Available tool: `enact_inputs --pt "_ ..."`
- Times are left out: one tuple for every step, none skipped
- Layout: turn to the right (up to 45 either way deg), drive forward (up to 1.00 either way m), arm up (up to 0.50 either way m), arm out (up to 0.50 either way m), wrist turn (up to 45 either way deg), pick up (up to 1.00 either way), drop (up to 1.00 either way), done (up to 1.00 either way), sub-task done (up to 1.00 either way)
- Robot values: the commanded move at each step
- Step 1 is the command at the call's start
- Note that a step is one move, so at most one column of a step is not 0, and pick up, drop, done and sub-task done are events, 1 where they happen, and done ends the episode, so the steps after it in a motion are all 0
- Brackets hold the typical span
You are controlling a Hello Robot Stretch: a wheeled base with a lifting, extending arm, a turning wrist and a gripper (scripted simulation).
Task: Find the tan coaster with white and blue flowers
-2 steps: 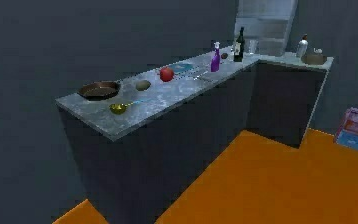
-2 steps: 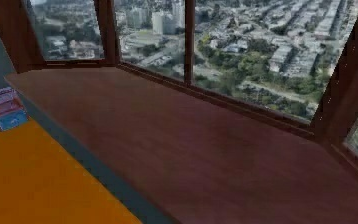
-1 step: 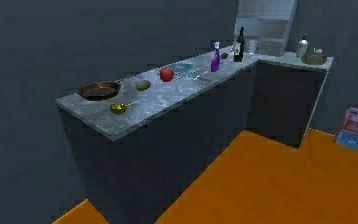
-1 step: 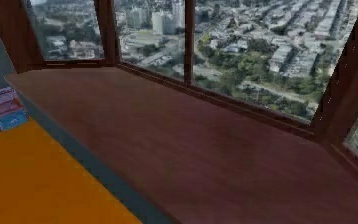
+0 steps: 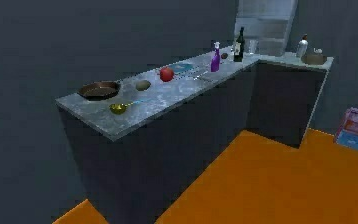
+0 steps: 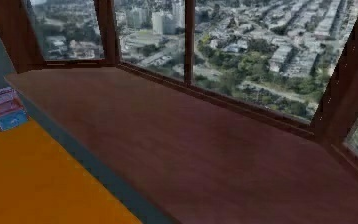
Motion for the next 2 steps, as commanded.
enact_inputs --pt "45.0 0.00 0.00 0.00 0.0 0.00 0.00 0.00 0.00" --pt "45.0 0.00 0.00 0.00 0.0 0.00 0.00 0.00 0.00"
